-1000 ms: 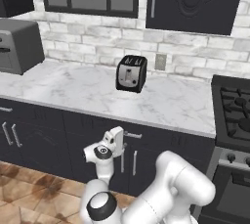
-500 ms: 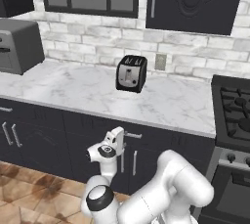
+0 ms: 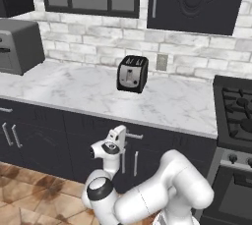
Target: Take a straw from the drawer in front and place it inside the glass cup on the dining counter.
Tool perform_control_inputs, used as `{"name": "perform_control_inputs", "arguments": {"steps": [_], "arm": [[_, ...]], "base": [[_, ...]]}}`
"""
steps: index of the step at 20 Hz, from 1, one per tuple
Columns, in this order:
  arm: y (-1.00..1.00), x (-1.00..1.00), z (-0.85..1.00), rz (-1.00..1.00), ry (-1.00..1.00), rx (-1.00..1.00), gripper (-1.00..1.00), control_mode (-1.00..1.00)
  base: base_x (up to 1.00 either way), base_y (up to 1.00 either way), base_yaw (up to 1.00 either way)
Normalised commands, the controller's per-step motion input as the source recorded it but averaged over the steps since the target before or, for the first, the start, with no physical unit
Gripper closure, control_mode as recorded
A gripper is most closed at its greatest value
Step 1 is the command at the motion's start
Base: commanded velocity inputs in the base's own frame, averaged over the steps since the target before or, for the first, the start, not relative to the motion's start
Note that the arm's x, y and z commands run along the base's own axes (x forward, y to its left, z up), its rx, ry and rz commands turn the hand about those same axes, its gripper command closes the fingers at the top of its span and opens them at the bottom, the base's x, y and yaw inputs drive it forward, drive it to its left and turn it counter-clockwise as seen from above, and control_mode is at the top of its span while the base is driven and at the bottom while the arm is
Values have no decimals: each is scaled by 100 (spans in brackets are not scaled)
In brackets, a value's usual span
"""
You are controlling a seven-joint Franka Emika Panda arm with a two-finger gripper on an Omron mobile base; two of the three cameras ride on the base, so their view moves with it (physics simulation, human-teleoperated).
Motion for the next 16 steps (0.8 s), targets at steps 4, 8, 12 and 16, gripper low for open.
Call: {"name": "perform_control_inputs", "arguments": {"steps": [4,8,12,16], "arm": [[0,33,-28,0,0,0,-100,-100],[0,33,-33,0,0,0,-100,-100],[0,29,-40,0,-5,0,-100,-100],[0,24,-42,0,-14,-3,-100,-100]], "base": [[0,0,0],[0,0,0],[0,0,0],[0,0,0]]}}
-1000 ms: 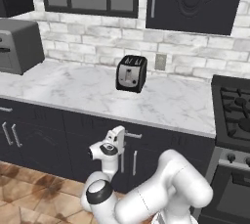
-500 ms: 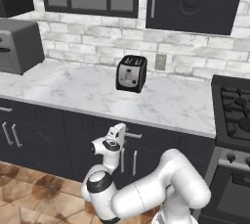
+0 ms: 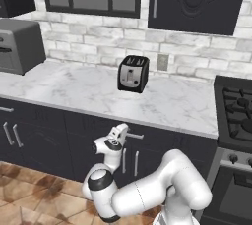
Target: Take a straw from the drawer in front and place it inside the glass cup on the dining counter.
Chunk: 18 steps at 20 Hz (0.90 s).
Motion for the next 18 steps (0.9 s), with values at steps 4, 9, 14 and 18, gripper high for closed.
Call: {"name": "perform_control_inputs", "arguments": {"steps": [4,9,14,18], "arm": [[0,19,-41,1,-23,-6,-100,-100],[0,15,-40,0,-26,-9,100,-100],[0,13,-33,0,-23,-9,100,-100],[0,1,-18,0,-25,-9,100,-100]], "base": [[0,0,0],[0,0,0],[0,0,0],[0,0,0]]}}
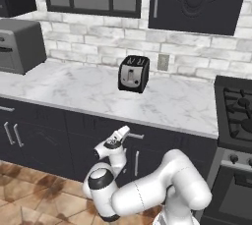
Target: Take a straw from the drawer in front and place it inside the glass cup on the dining counter.
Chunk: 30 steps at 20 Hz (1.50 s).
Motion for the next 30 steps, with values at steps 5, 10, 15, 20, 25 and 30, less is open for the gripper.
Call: {"name": "perform_control_inputs", "arguments": {"steps": [5,10,15,20,25,30], "arm": [[5,-6,0,0,-21,-5,100,-100],[23,-36,0,0,-13,-1,100,-100],[41,-68,0,0,-5,-1,100,-100],[50,-86,0,0,0,0,100,-100],[48,-86,0,0,0,0,100,-100],[45,-74,0,0,1,0,100,-100]], "base": [[0,0,0],[0,0,0],[0,0,0],[0,0,0],[0,0,0],[0,0,0]]}}
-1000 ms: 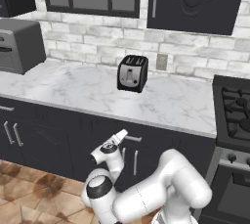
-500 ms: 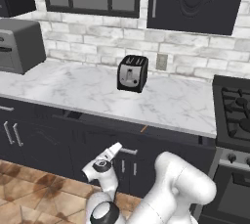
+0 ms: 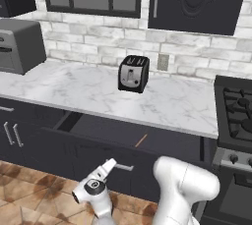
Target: Take a straw from the drawer in front and place it inside the glass cup on the dining counter.
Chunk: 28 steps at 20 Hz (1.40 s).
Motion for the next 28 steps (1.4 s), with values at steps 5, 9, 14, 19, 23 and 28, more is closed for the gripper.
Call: {"name": "perform_control_inputs", "arguments": {"steps": [5,9,14,19,23,28], "arm": [[43,-66,0,0,0,0,100,-100],[38,-57,0,0,0,0,100,-100],[38,-44,0,-1,0,0,100,-100],[36,-24,1,-3,4,0,-100,-100],[6,-14,23,-6,13,4,-100,-100],[0,-28,40,-7,32,19,-100,-100]], "base": [[0,0,0],[0,0,0],[0,0,0],[0,0,0],[0,0,0],[0,0,0]]}}
